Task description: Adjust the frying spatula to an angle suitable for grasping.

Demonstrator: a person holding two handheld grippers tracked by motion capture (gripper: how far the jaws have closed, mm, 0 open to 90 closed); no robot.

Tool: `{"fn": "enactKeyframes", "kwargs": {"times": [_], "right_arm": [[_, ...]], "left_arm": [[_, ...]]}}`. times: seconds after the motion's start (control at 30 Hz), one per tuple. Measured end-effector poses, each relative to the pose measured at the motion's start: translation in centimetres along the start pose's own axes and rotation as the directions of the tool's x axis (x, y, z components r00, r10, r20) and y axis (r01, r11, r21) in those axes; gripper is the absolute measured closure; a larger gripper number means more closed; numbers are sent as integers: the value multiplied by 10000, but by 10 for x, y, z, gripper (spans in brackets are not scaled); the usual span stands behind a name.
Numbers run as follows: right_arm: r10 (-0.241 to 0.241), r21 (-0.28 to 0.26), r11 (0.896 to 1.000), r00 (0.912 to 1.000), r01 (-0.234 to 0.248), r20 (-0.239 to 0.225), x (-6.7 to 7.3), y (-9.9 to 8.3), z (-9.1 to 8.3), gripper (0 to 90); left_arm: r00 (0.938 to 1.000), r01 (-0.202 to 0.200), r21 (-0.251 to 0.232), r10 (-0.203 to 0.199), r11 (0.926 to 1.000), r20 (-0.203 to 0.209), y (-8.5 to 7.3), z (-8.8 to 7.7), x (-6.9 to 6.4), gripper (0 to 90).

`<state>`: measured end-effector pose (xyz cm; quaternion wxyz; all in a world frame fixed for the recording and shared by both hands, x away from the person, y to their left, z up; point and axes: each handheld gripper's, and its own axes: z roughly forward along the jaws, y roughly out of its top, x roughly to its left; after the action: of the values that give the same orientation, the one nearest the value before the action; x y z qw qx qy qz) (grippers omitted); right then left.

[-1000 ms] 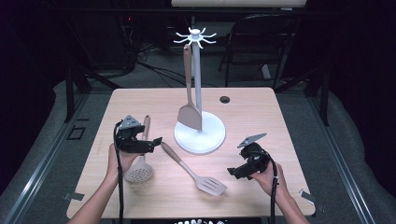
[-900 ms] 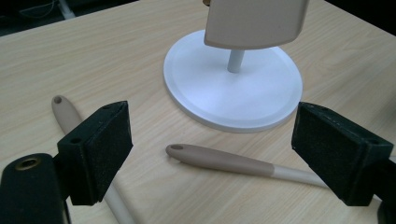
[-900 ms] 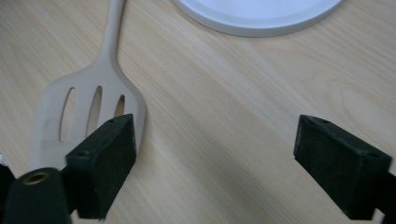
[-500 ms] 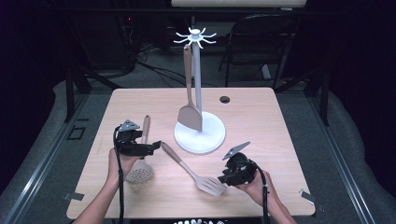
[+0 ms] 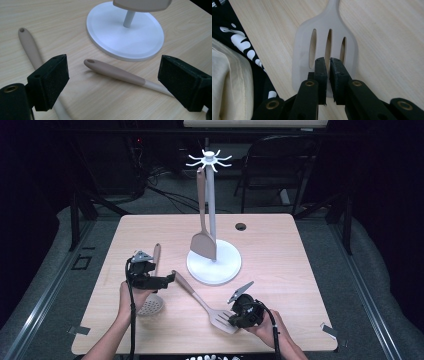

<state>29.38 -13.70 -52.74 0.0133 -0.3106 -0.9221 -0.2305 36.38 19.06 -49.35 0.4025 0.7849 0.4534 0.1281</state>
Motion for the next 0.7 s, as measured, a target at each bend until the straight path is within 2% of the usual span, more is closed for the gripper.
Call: {"fn": "enactKeyframes", "kwargs": {"times": [0.07,0.1,0.17,0.27,0.4,0.53,0.6,0.7], "right_arm": [[-22,290,9996,10000,23,-45,1,0,7,850],[-135,650,9978,9999,133,39,2,0,14,864],[-234,762,9968,9997,224,120,3,0,16,867],[-53,880,9961,9999,42,122,3,-1,23,892],[290,733,9969,9996,-291,23,1,-2,23,900],[300,725,9969,9995,-302,34,1,-2,23,900],[262,764,9967,9996,-267,70,1,-2,23,900],[255,768,9967,9997,-258,42,0,-1,23,900]], "left_arm": [[10000,-6,160,6,9999,21,-2,2,-3,106],[10000,31,248,-32,9997,58,-3,4,-4,111],[9998,159,292,-163,9994,126,-3,5,-4,113],[9990,353,474,-365,9983,253,-6,8,-6,119],[9967,729,671,-752,9951,315,-10,13,-12,125],[9948,949,849,-977,9919,292,-12,19,-17,145],[9914,1200,905,-1241,9886,409,-14,23,-18,150],[9829,1638,1106,-1717,9803,661,-16,31,-18,154]]}}
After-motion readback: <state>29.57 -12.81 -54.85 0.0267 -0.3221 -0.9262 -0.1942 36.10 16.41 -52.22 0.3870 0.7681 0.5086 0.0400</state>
